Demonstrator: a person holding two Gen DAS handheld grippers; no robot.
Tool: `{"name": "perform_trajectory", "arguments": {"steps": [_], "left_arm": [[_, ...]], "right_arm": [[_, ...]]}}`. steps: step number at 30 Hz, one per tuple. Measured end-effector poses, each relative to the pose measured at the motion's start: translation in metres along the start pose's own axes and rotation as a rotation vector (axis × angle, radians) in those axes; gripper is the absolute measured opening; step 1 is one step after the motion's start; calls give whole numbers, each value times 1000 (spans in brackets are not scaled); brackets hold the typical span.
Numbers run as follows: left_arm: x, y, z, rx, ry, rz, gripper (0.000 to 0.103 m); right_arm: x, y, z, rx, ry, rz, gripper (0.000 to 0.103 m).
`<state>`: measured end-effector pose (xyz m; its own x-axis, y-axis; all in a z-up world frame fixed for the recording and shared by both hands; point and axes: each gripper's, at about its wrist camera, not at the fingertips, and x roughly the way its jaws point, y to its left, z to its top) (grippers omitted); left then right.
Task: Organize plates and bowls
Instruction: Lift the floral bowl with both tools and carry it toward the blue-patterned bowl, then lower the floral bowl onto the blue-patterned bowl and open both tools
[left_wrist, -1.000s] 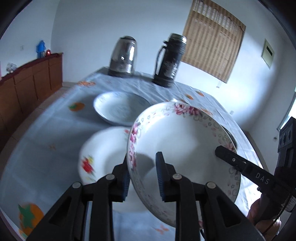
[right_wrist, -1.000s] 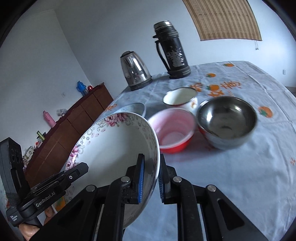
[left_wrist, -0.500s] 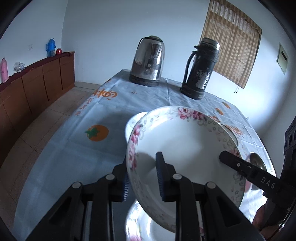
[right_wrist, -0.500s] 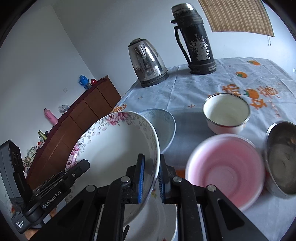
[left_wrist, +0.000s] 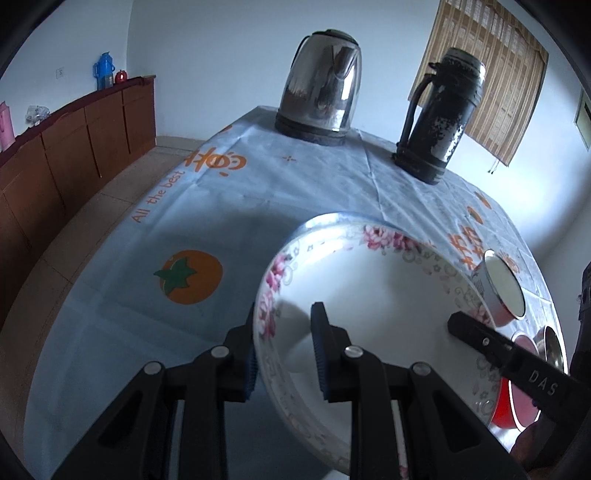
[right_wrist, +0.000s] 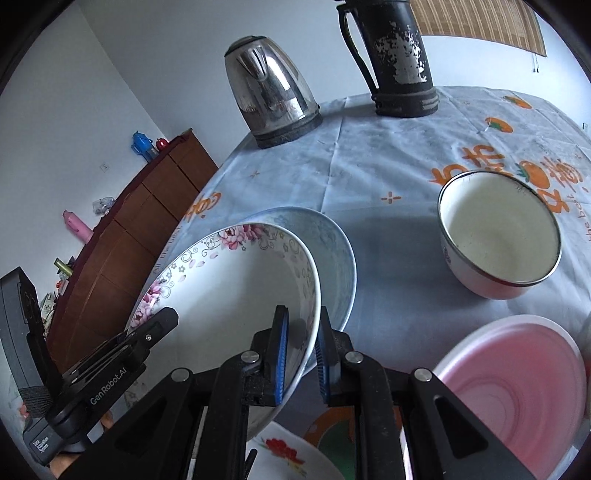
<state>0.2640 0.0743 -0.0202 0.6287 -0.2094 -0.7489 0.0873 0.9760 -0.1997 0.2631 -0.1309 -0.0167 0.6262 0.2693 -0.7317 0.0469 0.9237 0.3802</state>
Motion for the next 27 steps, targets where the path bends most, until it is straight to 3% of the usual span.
{"name": "perform_trajectory", "arguments": {"steps": [18, 24, 27], "left_arm": [[30, -11, 19, 1, 60, 71, 29], [37, -13, 21, 17, 96, 41, 39], [39, -11, 22, 9, 103, 36, 50]], "right_arm": [[16, -6, 6, 44, 31, -9, 18], [19, -2, 11, 58, 40, -55, 20], [22, 1, 14, 53, 26, -84, 24]]}}
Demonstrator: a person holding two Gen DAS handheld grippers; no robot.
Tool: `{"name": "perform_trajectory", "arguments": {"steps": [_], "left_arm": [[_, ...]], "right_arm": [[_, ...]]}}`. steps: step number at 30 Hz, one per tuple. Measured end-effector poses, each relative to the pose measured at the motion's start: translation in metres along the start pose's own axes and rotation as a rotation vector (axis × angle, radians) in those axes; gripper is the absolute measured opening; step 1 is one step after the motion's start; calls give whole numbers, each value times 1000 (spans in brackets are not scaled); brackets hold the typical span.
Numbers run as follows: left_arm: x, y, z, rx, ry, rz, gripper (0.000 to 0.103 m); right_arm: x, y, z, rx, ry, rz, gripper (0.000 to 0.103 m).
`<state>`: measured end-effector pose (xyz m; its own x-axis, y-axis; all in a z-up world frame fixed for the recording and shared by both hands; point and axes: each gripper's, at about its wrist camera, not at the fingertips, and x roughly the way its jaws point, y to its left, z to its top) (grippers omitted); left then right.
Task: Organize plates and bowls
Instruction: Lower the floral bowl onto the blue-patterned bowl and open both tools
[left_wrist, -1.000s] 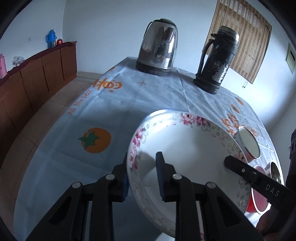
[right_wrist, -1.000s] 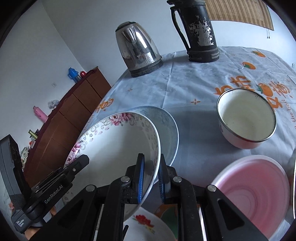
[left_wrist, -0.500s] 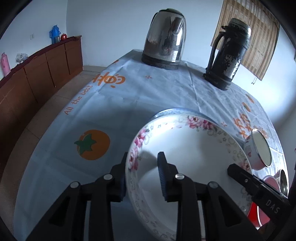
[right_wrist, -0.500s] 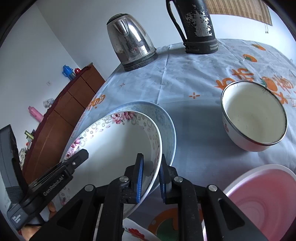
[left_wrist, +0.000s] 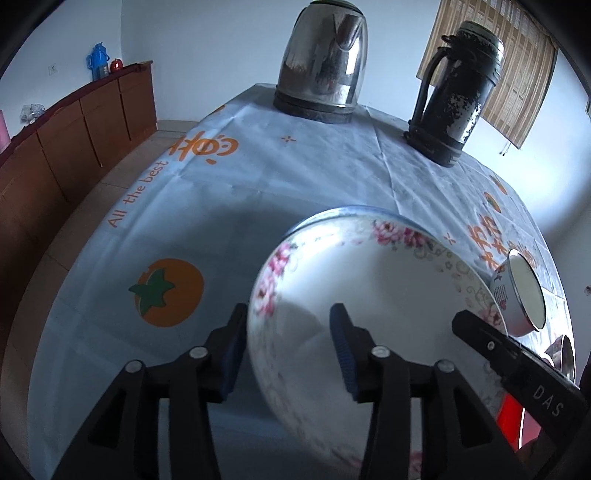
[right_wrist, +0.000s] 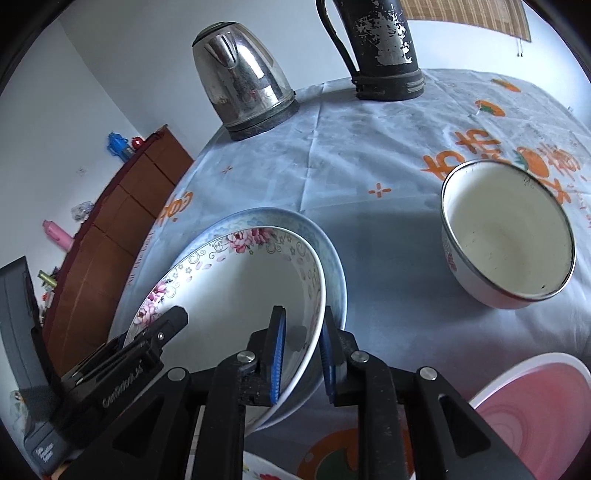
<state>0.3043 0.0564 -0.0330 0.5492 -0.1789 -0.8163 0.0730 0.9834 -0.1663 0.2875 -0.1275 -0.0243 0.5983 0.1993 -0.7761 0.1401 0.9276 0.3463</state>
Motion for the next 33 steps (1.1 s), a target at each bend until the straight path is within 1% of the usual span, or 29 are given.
{"name": "perform_trajectory", "arguments": {"steps": [2, 4, 5, 7, 8, 9, 11, 14, 22, 27, 28, 29, 31, 33], "left_arm": [[1, 6, 1, -25, 5, -3, 53], [-2, 14, 2, -48, 0, 3, 55], [-4, 17, 3, -53, -11, 11, 56], [-10, 24, 5, -64, -47, 44, 61], [-13, 26, 5, -68, -59, 52, 65], [-15, 28, 6, -71, -69, 59, 66], [-17, 31, 5, -67, -87, 78, 66], [-16, 34, 4, -56, -91, 106, 66], [-15, 36, 4, -57, -94, 107, 66], [-17, 32, 3, -43, -99, 106, 66], [-16, 30, 3, -33, -97, 106, 66], [-17, 29, 2, -28, -97, 108, 66], [-18, 28, 2, -23, -102, 112, 66], [-19, 29, 2, -27, -107, 112, 66]], "right_arm": [[1, 0, 2, 4, -10, -1, 30], [2, 0, 4, 8, -13, -1, 32], [2, -1, 4, 11, -14, 4, 34], [1, -1, 4, 15, -21, 9, 35], [1, -1, 4, 13, -24, 8, 35], [1, 0, 4, 8, -26, 4, 35], [0, 3, 3, -12, -25, -10, 35], [-4, 7, 0, -29, -29, -33, 35], [-12, 17, -8, -87, -15, -85, 35], [-16, 31, -17, -161, -29, -176, 35], [-16, 35, -20, -180, -28, -219, 37], [-15, 37, -23, -194, -31, -253, 41], [-12, 37, -25, -207, -29, -274, 45], [-13, 37, -26, -211, -31, -273, 45]]}}
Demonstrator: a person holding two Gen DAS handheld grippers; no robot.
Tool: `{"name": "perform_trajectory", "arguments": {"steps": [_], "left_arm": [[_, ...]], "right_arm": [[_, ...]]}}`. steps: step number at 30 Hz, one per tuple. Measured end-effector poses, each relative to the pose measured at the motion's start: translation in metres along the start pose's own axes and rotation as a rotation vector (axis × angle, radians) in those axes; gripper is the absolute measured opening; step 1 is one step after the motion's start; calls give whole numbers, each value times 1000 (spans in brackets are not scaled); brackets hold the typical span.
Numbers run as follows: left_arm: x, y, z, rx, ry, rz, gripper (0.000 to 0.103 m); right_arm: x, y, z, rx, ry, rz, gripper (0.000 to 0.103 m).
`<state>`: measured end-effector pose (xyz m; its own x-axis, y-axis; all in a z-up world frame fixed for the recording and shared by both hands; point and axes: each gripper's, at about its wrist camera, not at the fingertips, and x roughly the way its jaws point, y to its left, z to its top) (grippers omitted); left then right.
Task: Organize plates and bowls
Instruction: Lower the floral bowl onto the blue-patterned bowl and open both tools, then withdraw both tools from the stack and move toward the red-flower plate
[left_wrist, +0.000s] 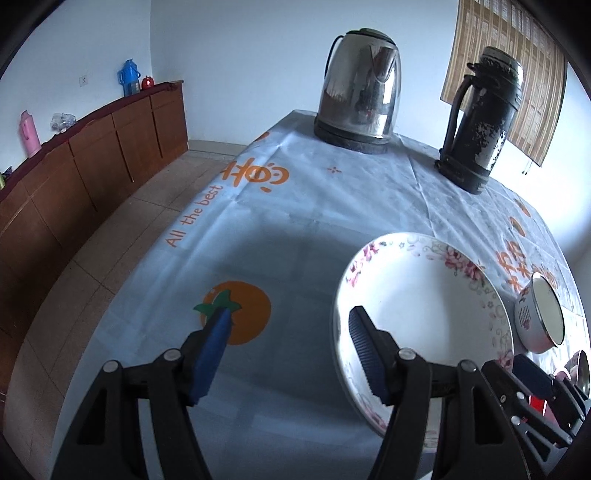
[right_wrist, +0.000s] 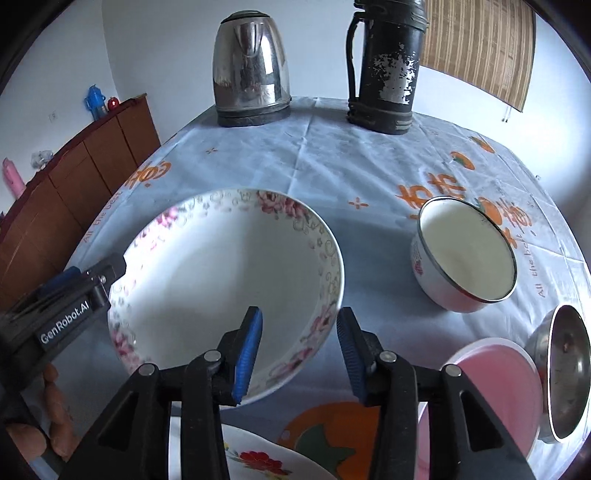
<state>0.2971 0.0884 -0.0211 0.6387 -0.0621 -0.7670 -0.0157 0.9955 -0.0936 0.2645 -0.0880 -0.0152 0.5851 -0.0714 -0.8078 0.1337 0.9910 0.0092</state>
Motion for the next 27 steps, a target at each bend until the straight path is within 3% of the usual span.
{"name": "perform_trajectory", "arguments": {"steps": [5, 8, 11, 14, 19, 27], "left_arm": [[-1, 2, 1, 6, -5, 8, 66], [-10, 5, 4, 20, -48, 39, 66], [-18, 12, 2, 20, -86, 61, 66], [-21, 19, -4, 17, -104, 74, 66], [-34, 32, -15, -32, -130, 41, 67], [-52, 44, -51, -51, -187, 133, 67]], "right_arm": [[-8, -5, -2, 23, -21, 19, 45], [-31, -9, -5, 41, -101, 21, 45], [-61, -22, -17, 72, -195, 75, 45], [-86, -35, -40, 83, -283, 152, 57], [-106, -50, -73, 56, -377, 179, 59], [-111, -62, -88, 96, -394, 233, 59]]}}
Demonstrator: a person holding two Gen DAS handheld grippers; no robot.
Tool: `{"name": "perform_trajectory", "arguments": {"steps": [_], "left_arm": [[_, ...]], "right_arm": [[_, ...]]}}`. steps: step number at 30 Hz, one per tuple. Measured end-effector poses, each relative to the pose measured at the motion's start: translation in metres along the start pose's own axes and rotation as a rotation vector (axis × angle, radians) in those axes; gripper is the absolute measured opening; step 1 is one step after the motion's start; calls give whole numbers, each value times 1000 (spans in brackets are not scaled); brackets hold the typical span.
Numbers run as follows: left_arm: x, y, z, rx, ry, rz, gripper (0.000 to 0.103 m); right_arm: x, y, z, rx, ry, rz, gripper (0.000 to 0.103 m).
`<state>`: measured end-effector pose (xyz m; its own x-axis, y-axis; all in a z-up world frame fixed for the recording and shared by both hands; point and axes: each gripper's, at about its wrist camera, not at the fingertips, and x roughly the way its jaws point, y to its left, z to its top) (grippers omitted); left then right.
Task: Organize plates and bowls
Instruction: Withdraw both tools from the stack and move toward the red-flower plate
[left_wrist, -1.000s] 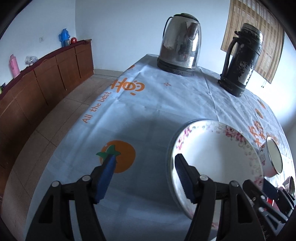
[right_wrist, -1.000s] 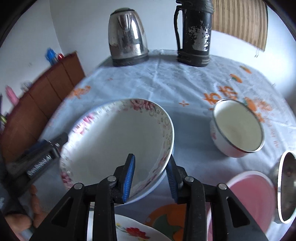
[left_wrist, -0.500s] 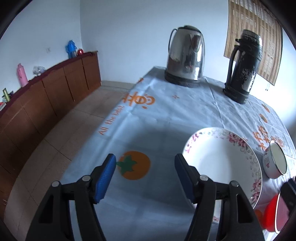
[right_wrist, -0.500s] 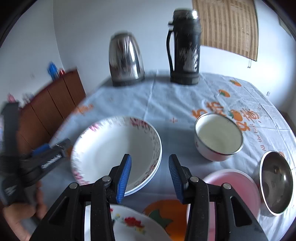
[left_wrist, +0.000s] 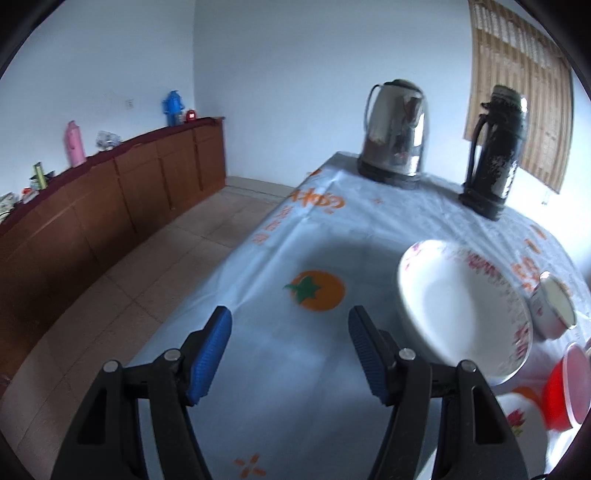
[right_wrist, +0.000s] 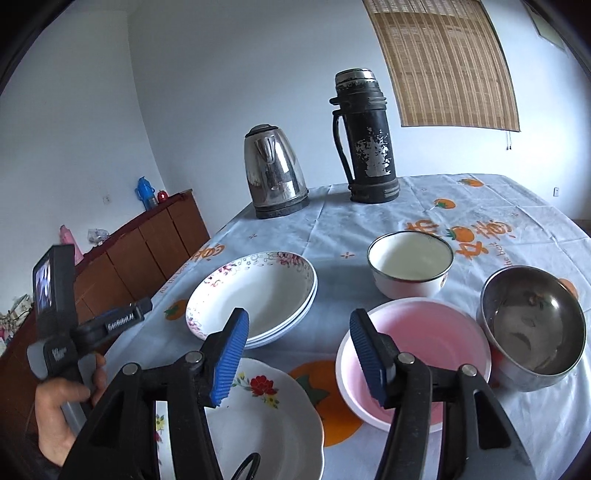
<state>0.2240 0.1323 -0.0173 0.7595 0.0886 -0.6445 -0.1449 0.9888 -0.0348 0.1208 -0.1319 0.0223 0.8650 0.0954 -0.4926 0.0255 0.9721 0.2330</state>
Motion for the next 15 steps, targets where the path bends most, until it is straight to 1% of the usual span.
{"name": "perform_trajectory", "arguments": {"steps": [3, 5, 8, 15], "left_arm": [[-5, 9, -9, -44, 21, -4, 67], [-15, 12, -15, -62, 7, -13, 67], [-29, 10, -23, -46, -10, -1, 67], [-60, 2, -40, -15, -41, -10, 67]], "right_arm": [[-3, 2, -3, -4, -5, 11, 59], [-6, -1, -5, 0, -20, 17, 59], [-14, -6, -8, 11, -51, 16, 59], [-39, -17, -18, 31, -126, -10, 59]]}}
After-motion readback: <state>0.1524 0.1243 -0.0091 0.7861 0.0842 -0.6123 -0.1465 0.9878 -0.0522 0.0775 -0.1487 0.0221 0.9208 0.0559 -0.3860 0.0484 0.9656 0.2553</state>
